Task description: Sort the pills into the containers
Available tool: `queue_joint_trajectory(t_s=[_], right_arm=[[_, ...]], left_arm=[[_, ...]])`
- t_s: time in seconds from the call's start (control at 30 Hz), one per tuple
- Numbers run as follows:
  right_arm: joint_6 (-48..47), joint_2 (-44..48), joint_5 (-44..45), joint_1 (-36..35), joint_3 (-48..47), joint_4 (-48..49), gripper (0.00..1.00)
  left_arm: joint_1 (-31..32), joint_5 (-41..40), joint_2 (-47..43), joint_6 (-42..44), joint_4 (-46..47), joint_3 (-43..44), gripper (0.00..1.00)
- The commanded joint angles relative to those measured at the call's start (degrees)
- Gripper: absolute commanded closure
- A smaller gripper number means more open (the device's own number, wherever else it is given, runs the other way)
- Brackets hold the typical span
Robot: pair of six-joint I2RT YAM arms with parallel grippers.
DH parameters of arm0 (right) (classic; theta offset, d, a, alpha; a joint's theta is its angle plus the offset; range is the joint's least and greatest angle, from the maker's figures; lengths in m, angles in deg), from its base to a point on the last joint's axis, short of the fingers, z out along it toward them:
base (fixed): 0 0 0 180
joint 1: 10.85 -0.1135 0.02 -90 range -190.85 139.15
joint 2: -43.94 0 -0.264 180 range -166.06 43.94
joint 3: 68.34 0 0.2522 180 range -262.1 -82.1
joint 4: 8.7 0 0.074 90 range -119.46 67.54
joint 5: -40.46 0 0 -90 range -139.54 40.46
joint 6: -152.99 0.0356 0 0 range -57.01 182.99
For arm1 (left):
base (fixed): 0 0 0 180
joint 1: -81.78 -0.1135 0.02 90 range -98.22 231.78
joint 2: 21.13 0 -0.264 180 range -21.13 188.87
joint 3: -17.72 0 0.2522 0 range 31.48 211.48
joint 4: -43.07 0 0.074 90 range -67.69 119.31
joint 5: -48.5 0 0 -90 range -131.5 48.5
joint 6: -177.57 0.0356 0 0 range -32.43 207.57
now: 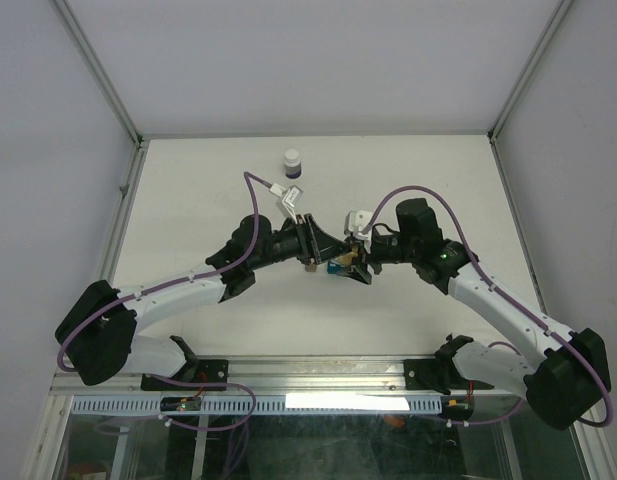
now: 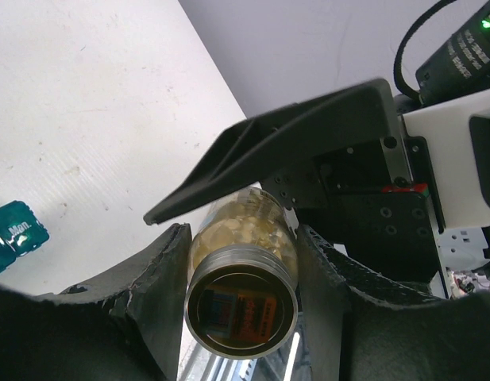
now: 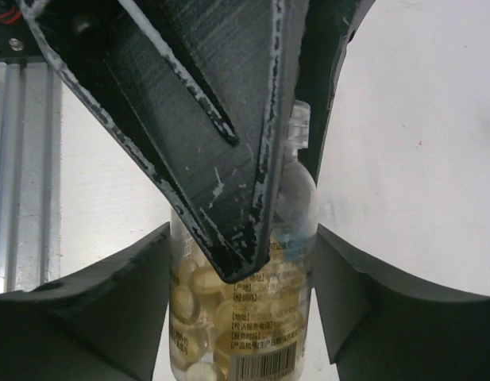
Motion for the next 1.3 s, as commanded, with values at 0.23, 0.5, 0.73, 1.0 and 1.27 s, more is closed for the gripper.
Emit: queue_joint_trajectory(t_s=[0.23, 0.5, 0.73, 1.0, 1.27], right_arm=[[-0.83, 1.36, 2.8, -1.46, -2.22, 0.38, 0.42], [-1.14, 1.8, -1.41, -1.27, -2.73, -1.05, 0.4], [-1.53, 0.72, -3.6, -1.39, -3.61, -2.83, 0.68], [-0.49, -0.29, -10.7, 2.59, -5.39, -6.25, 1.0], [-3.91, -0.08, -22.71, 8.8, -6.53, -11.28, 1.0]], left_arm=[[0.61, -0.75, 1.17, 1.77, 2.16, 3.95, 1.0], [0.64, -0.77, 0.93, 2.06, 1.57, 3.55, 0.99], [0.61, 1.0, 1.69, 1.61, 2.56, 4.16, 0.89], [0.35, -0.09, -4.03, 3.66, 4.82, 1.67, 0.18], [-0.18, 1.88, -13.04, 27.63, 7.82, -1.49, 0.01]])
